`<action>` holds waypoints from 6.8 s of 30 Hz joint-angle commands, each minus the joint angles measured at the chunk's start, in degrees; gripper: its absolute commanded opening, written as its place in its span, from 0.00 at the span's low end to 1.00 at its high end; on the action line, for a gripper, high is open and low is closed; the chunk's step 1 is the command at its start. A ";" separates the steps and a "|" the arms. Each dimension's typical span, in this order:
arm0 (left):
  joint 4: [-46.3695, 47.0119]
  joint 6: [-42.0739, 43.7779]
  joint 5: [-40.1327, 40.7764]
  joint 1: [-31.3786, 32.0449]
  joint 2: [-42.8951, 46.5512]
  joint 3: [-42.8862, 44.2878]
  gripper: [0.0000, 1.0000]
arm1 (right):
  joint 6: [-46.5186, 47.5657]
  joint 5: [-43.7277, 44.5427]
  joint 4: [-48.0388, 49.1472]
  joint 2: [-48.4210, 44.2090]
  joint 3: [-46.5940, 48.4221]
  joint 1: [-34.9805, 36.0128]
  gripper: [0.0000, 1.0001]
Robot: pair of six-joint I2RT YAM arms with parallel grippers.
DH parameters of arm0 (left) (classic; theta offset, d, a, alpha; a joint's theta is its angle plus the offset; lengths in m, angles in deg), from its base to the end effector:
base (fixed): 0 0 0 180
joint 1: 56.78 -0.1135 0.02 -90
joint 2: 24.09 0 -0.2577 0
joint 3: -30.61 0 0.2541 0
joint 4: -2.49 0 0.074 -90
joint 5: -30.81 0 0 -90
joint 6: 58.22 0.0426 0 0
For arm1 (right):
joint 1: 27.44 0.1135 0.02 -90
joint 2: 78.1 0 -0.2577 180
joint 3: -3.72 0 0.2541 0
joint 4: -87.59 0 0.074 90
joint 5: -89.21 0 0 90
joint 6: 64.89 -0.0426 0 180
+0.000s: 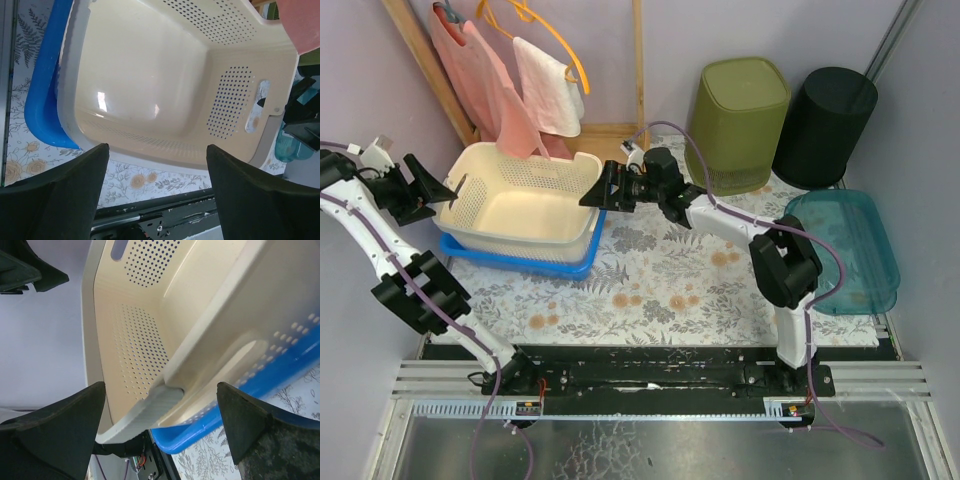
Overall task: Turn the large container upside down
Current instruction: Pick up the container from the container, then place the container at the center of the board, then adjust the container at the center of the board.
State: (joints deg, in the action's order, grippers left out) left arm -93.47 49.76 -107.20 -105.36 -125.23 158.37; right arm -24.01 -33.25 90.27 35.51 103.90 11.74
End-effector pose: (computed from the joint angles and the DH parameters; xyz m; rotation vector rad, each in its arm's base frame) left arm 0.2441 0.2289 0.3843 -0.4306 2.2880 -0.6318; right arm 0.3564 0.3199 0.2701 -0.3029 2.0073 1.5504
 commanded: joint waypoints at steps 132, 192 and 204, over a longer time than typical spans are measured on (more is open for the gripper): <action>8.52 -12.62 -5.95 24.59 29.06 -1.67 0.82 | 135.46 42.62 -58.57 -100.74 -62.59 14.76 0.00; 18.09 -3.80 10.89 50.82 36.10 -16.23 0.86 | 65.30 12.86 -100.22 -15.09 38.30 -6.14 0.00; 15.04 -7.24 15.37 50.84 39.40 -17.29 0.85 | 58.83 7.49 -95.50 -14.36 29.68 -22.24 0.00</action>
State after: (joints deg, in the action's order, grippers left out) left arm -78.43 44.73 -96.29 -54.85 -88.86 140.88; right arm 40.45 -21.74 -9.51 22.37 136.91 -5.48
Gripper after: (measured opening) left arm 0.845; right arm 0.308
